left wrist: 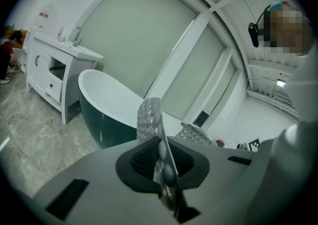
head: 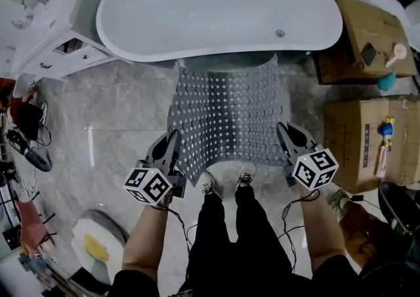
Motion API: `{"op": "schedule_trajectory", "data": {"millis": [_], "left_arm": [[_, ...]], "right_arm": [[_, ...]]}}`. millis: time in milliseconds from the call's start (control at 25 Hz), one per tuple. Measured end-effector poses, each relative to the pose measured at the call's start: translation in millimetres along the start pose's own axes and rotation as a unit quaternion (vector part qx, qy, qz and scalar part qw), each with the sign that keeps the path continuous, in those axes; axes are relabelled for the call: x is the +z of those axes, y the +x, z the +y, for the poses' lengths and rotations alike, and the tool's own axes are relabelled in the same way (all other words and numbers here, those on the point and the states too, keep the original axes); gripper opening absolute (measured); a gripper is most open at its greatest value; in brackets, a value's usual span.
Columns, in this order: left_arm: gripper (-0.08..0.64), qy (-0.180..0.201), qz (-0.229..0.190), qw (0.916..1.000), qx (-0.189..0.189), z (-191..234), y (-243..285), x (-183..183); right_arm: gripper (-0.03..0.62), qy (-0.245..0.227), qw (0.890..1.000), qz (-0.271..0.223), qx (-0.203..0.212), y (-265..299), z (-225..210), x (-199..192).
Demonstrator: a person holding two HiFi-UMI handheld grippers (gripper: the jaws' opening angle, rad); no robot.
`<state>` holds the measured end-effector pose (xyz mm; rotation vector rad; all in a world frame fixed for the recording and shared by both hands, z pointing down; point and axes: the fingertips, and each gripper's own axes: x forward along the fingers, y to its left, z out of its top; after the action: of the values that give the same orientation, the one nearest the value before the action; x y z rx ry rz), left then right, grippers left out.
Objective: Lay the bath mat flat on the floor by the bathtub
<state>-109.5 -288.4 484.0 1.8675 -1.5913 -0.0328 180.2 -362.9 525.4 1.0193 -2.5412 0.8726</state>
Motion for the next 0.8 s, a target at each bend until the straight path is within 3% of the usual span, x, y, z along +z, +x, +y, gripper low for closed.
{"op": "schedule_trajectory", "data": {"millis": [360, 800], "left_arm": [[0.032, 0.046, 0.044, 0.9979, 0.011, 77, 53, -53], [0.032, 0.064, 0.045, 0.9968, 0.010, 167, 118, -135]], "right_arm": [[0.032, -0.005, 1.000, 0.013, -0.021, 64, -43, -67], [0.032, -0.015, 0.999, 0.013, -0.040, 152, -97, -163]]}}
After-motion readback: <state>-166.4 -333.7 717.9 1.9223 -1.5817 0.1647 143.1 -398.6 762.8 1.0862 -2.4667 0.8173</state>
